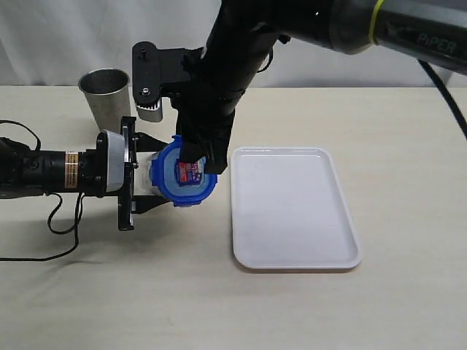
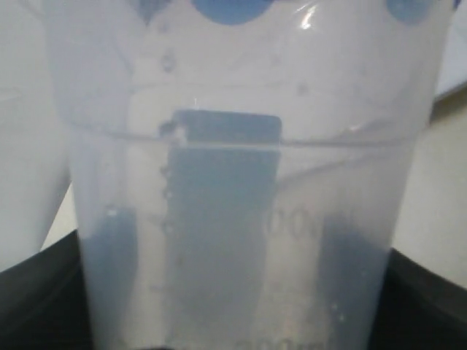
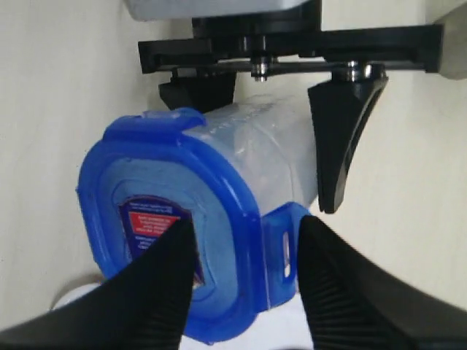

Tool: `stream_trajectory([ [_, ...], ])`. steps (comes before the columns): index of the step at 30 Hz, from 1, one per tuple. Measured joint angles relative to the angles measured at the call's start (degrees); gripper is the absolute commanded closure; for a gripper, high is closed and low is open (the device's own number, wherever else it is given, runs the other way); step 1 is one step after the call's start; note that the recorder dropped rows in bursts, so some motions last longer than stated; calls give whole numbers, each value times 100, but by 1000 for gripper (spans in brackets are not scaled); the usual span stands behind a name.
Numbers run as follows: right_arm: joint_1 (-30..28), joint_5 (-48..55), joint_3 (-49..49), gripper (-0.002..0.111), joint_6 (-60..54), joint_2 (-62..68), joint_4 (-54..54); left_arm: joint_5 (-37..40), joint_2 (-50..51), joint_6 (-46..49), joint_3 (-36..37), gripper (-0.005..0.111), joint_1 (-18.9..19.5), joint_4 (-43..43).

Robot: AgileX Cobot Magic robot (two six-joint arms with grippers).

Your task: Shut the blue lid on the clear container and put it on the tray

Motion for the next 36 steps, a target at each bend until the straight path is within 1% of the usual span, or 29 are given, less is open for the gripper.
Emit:
stream_trajectory([
  [4,88,-13,-13,67,-11,188,41,112,24,-25,0,107,0,119],
  [6,149,-25,-51,69,-11,247,-50,125,24,-37,0,107,0,119],
  [11,280,-5,-81,83,283,306,-378,174,24,-106,0,107,0,119],
  [13,280,7,-81,86,327,342,-378,215,24,-136,0,107,0,119],
  [23,338,19,-93,86,442,490,-462,342,24,-135,0,107,10,119],
  [25,353,5,-93,89,455,490,-496,342,24,-135,0,107,10,119],
  [28,363,-9,-93,98,542,527,-510,342,24,-135,0,107,10,129],
  [32,363,39,-104,98,534,562,-452,342,24,-135,0,107,10,148],
  [36,363,171,-104,98,299,660,-269,399,24,-91,0,107,10,327],
])
